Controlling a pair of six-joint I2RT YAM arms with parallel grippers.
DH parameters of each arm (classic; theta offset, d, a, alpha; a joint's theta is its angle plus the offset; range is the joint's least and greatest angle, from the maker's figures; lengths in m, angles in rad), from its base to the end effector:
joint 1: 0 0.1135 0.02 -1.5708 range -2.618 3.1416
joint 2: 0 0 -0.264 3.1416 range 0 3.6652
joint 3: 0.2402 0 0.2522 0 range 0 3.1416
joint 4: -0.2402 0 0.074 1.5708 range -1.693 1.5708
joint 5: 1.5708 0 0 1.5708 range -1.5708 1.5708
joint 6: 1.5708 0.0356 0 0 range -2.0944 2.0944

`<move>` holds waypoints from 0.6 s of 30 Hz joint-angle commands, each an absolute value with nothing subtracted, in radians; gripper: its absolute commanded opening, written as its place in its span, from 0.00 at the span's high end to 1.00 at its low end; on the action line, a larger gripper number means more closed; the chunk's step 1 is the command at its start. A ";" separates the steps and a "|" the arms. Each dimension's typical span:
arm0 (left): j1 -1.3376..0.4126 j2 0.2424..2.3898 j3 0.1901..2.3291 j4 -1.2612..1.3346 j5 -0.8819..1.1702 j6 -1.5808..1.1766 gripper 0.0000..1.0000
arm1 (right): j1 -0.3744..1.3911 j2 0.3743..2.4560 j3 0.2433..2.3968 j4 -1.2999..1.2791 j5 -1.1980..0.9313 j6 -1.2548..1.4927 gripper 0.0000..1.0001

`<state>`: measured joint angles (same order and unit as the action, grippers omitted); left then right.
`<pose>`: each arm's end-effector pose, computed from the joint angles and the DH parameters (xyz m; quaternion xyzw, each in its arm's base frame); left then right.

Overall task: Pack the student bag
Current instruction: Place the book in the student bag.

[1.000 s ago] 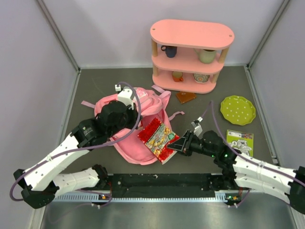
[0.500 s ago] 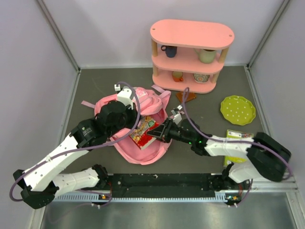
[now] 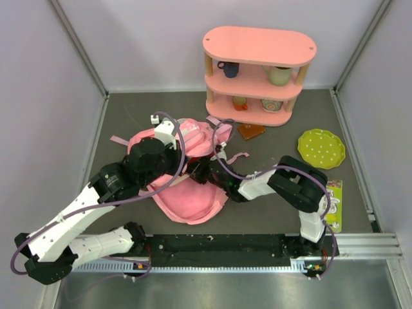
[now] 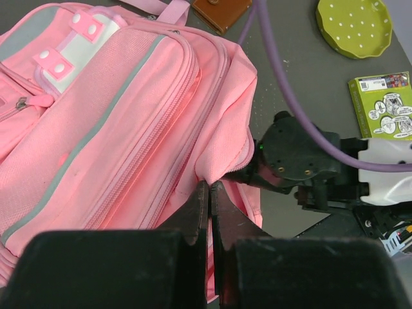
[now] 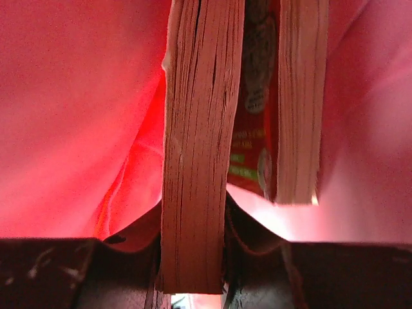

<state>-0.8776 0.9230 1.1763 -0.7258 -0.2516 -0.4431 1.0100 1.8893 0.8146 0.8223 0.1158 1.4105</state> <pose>0.1214 -0.1323 0.3941 0.1185 0.8405 -0.2331 0.4746 0.2045 0.3179 0.1500 0.1917 0.7663 0.5560 0.2585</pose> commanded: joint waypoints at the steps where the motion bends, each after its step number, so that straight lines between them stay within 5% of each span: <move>1: -0.877 0.873 1.241 -0.607 -0.239 -0.449 1.00 | 1.029 1.946 0.928 0.945 0.254 1.430 0.99; 3: -0.877 0.868 1.232 -0.604 -0.242 -0.451 1.00 | 1.029 1.954 0.930 0.933 0.281 1.440 0.92; 13: -0.877 0.861 1.201 -0.588 -0.235 -0.457 1.00 | 1.039 1.870 0.882 0.752 0.194 1.388 0.30; 18: -0.877 0.858 1.192 -0.586 -0.236 -0.460 1.00 | 1.043 1.787 0.893 0.539 0.199 1.353 0.29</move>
